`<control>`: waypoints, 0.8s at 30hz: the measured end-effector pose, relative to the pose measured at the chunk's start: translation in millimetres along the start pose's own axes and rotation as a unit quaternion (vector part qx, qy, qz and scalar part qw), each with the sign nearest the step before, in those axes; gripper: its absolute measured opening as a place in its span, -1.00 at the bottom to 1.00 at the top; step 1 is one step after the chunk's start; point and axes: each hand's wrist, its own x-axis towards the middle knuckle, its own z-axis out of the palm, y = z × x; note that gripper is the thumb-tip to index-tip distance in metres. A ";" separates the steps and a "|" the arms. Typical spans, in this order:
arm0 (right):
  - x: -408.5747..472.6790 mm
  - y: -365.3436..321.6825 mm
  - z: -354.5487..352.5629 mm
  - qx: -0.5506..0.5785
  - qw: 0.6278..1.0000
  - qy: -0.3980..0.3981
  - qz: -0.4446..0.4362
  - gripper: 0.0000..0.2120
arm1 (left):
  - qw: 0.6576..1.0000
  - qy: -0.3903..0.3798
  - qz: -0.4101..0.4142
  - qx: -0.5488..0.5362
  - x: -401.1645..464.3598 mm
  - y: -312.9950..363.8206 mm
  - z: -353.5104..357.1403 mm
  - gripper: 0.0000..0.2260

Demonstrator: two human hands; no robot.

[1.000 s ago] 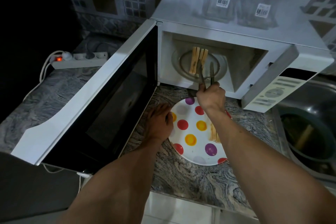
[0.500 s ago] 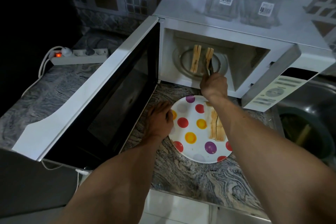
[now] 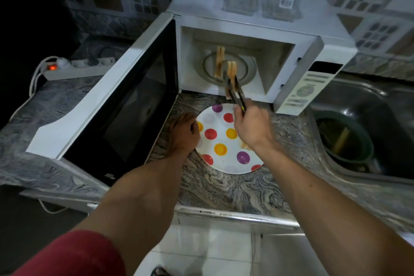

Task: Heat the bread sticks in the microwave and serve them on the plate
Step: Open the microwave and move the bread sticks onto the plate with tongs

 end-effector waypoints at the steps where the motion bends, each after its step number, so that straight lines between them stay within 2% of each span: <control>1: -13.2 3.6 -0.2 0.001 1.000 -0.006 -0.004 -0.66 | 1.000 -0.001 0.003 -0.003 -0.6 0.8 -0.5 -0.65; 5: -63.1 18.4 8.5 -0.020 0.999 -0.027 -0.013 -0.61 | 1.000 0.007 0.000 -0.010 -1.5 1.4 -1.6 -0.64; 10: -105.8 35.7 16.0 -0.044 0.998 -0.053 0.009 -0.66 | 1.000 0.000 -0.010 -0.011 -3.0 4.0 -3.1 -0.61; 13: -113.9 41.7 18.4 -0.026 0.998 -0.059 0.015 -0.69 | 1.000 -0.004 -0.012 -0.007 -3.2 4.4 -4.3 -0.60; 18: -115.4 46.6 24.3 -0.035 0.997 -0.052 0.037 -0.61 | 1.000 -0.020 -0.002 -0.014 -2.8 7.1 -7.4 -0.67; 24: -116.6 49.3 28.3 -0.017 0.997 -0.063 0.046 -0.58 | 1.000 0.007 -0.005 -0.030 -4.7 6.1 -6.8 -0.67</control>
